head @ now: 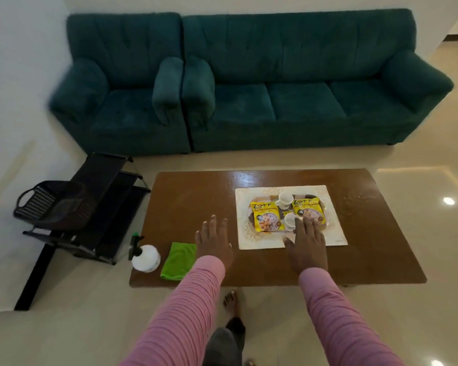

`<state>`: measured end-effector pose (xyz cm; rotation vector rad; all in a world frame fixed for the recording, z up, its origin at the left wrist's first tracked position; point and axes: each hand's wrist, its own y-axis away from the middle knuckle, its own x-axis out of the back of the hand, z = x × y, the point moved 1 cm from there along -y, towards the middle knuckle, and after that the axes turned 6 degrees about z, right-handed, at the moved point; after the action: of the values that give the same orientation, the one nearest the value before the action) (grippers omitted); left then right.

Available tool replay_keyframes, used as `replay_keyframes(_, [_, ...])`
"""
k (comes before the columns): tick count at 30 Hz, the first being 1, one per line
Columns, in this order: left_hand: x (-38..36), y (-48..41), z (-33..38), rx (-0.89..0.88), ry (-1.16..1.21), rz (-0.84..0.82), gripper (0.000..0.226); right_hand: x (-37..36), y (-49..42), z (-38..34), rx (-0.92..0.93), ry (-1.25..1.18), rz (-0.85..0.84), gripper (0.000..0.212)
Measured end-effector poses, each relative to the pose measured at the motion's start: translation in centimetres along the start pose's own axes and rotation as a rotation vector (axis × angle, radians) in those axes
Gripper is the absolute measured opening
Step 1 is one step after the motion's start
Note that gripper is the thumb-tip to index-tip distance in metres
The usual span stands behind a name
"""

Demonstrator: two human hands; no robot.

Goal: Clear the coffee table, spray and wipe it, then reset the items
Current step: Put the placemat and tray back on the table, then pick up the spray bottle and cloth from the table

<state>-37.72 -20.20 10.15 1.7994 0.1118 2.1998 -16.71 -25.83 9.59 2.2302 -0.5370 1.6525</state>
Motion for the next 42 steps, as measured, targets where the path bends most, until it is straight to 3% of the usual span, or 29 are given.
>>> replay_keyframes(11, [0.9,7.6,-12.0,0.072,-0.079,0.009,0.071,-3.3,9.3,-7.9,0.107,0.009,-0.094,0.062])
replay_keyframes(19, [2.7,8.0,-22.4,0.086,-0.045,0.039,0.072,-6.7,11.3,-17.0,0.129,0.007,-0.135,0.062])
replay_keyframes(26, [3.6,6.1,-32.1,0.069,-0.115,-0.043,0.082,-11.1,13.3,-24.0,0.115,0.005,-0.216,0.063])
replay_keyframes(42, [-1.8,-4.4,-35.1,0.038,-0.15,-0.278,0.089,-19.8,5.2,-23.4,-0.071,-0.01,-0.364,0.063])
